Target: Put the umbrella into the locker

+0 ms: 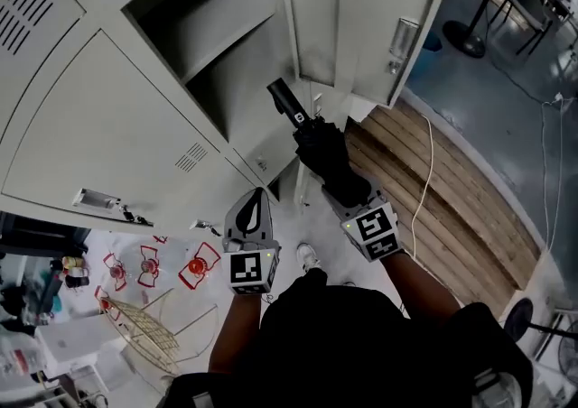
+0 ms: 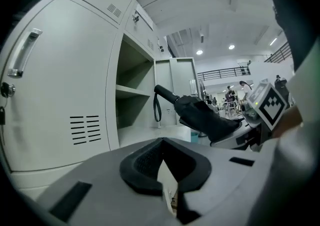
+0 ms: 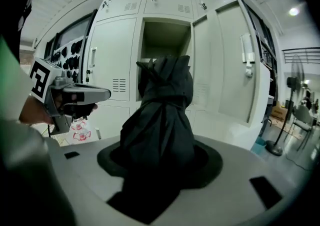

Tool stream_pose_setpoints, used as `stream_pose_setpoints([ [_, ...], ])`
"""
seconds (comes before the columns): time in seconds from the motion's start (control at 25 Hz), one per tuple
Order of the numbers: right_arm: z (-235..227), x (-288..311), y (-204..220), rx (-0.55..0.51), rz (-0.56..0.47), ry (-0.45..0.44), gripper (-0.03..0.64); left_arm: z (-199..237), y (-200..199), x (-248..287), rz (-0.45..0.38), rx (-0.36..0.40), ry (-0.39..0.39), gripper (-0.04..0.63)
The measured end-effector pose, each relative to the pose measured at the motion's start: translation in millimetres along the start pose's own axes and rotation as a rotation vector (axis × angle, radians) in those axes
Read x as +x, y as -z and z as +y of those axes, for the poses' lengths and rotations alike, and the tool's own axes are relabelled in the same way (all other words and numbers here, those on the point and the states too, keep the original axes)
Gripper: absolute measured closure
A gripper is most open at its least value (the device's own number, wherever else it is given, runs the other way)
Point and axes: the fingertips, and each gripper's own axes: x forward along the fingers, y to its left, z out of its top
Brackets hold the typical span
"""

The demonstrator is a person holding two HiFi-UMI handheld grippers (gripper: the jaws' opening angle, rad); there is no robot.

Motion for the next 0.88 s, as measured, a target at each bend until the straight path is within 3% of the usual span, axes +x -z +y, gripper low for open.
stream_pose_setpoints([
  [0.4,6.8,73.6,-25.7,-0.033,0.102,-0.032,0.383,58.0,-0.3,23.5,-0.014,-0.019,-0.016,0.6],
  [0.56,4.7,92.1,-27.2,-0.033,0.153,-0.036,0.383,70.5,-0.2,22.5,-0.025,-0.007,-0.025,0.6],
  [0.88,-15.9,133.4,-55.9,-0.073,0.211,-0.053,0.383,86.8,1.2,30.0,-0.023,-0.056,-0.064,0.6],
])
